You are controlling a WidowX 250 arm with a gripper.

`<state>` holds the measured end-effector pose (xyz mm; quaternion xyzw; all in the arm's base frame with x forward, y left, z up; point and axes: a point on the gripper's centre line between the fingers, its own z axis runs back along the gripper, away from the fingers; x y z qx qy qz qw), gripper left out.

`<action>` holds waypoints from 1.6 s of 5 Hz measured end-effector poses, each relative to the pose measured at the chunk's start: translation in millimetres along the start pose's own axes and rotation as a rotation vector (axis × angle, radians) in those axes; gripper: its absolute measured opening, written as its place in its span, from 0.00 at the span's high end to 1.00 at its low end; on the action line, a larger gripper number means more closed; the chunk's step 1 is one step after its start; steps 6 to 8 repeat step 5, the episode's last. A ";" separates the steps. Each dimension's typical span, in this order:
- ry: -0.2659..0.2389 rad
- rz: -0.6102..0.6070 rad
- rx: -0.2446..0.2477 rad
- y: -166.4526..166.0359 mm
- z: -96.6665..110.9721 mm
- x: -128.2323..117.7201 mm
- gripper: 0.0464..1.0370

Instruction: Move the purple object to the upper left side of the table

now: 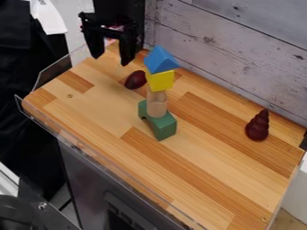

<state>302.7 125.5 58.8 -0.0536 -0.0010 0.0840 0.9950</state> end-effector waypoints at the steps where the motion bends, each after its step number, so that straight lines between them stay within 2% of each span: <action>1: 0.015 -0.005 0.011 3.0 -0.9 -18.3 0.04; 3: 0.003 -0.020 0.079 5.2 5.2 -47.6 0.04; 8: 0.011 -0.011 0.081 3.3 5.8 -55.6 0.04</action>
